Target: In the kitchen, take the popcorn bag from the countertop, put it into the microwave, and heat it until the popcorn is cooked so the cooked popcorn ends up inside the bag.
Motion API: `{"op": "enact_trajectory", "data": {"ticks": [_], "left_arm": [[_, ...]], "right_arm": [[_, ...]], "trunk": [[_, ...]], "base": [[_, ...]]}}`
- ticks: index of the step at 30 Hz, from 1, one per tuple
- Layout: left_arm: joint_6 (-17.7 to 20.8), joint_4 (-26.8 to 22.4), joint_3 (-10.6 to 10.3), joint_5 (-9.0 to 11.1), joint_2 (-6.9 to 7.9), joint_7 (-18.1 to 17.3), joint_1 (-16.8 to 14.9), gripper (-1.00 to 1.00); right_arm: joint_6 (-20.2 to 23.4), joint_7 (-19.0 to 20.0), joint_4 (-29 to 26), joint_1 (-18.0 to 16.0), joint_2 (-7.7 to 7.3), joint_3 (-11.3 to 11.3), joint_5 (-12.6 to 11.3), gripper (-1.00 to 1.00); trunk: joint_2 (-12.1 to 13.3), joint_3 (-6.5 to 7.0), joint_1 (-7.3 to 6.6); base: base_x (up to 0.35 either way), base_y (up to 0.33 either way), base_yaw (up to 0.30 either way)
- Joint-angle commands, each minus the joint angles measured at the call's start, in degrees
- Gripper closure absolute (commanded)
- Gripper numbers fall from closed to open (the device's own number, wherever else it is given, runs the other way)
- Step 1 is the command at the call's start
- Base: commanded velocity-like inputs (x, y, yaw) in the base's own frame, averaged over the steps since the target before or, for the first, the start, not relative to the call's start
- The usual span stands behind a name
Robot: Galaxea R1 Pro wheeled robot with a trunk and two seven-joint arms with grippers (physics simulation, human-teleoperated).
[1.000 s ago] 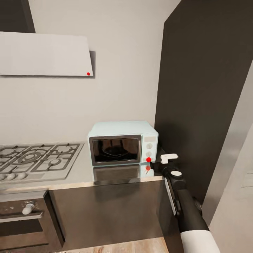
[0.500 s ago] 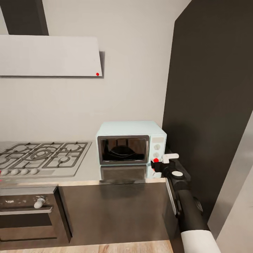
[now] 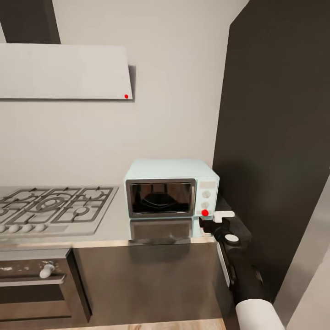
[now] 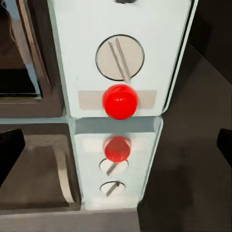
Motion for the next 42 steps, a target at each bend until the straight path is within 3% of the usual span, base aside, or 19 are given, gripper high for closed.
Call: {"op": "enact_trajectory", "data": {"ticks": [1,7,23,24,42], "left_arm": [[-0.05,0.06,-0.46,0.6,0.01,-0.21,-0.05,-1.0],[-0.04,0.06,-0.46,0.6,0.02,-0.21,-0.05,-1.0],[-0.04,0.03,-0.52,0.6,-0.07,-0.21,-0.05,-1.0],[-0.04,0.03,-0.52,0.6,-0.07,-0.19,-0.05,-1.0],[-0.04,0.07,-0.47,0.6,-0.07,-0.21,-0.05,-1.0]], "right_arm": [[0.25,0.37,-0.55,-0.04,0.07,-0.21,0.59,-1.0],[0.24,0.37,-0.93,-0.04,0.07,-0.32,0.59,-1.0],[1.47,0.72,-3.49,-0.04,0.07,-0.25,1.04,-1.0],[1.47,0.72,-3.49,-0.04,0.07,-0.25,1.05,1.0],[1.39,0.62,-4.27,-0.04,0.07,-0.25,1.22,1.0]], "trunk": [[-0.04,-0.07,0.03],[-0.04,-0.07,0.03],[-0.04,-0.07,0.03],[-0.04,-0.07,0.03],[-0.04,-0.07,0.03]], "base": [[0.308,0.0,0.0],[0.248,0.0,0.0],[0.007,0.0,0.0],[0.0,0.0,0.0],[0.0,0.0,0.0]]}}
